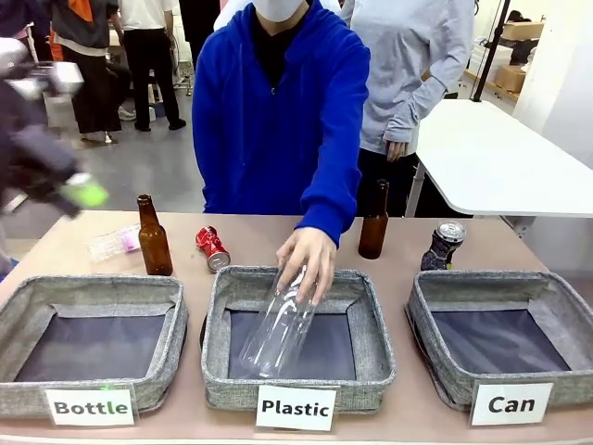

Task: Sort the can waste into the basket.
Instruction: Pick up the can waste from the table and place it in the right Fabric basket.

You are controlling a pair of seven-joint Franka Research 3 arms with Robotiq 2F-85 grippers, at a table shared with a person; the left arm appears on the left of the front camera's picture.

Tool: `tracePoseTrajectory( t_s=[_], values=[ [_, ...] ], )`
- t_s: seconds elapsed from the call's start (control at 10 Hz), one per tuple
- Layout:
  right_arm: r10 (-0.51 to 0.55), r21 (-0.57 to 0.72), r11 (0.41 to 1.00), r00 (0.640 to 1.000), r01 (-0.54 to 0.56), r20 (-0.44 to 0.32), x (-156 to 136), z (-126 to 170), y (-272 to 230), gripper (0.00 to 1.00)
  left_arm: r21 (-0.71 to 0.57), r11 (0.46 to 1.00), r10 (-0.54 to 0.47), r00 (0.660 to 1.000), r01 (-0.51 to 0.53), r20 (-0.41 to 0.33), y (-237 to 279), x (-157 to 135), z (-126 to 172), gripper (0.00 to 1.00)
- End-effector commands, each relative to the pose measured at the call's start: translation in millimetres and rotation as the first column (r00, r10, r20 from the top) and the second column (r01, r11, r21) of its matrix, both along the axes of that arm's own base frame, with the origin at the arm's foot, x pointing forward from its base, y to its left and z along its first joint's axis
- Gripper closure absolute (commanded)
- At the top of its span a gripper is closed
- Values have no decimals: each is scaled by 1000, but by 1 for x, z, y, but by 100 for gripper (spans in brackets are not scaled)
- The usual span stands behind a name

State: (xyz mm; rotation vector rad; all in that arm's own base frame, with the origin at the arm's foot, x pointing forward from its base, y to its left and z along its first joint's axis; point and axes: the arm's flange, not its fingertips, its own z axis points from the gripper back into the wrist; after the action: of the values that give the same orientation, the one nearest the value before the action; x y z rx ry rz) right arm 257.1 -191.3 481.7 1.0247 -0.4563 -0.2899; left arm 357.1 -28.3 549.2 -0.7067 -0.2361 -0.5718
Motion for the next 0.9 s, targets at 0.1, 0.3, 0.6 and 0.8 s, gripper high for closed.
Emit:
tracePoseTrajectory(
  t_s=[0.1, 0.3, 0.6, 0.8],
  values=[
    [8, 15, 1000, 999, -8, 38, 1, 1, -2, 0, -203, 971, 140, 989, -128, 43, 80, -95, -40, 0],
    [8, 15, 1000, 999, -8, 38, 1, 1, -2, 0, -270, 938, 238, 970, -218, 43, 95, -132, -61, 0],
    [8, 15, 1000, 999, -8, 38, 1, 1, -2, 0, -257, 935, 251, 968, -245, -10, 96, -114, -66, 0],
    [8, 15, 1000, 999, -8, 38, 1, 1, -2, 0, -145, 925, 347, 936, -352, -54, 57, -89, -61, 0]
  ],
)
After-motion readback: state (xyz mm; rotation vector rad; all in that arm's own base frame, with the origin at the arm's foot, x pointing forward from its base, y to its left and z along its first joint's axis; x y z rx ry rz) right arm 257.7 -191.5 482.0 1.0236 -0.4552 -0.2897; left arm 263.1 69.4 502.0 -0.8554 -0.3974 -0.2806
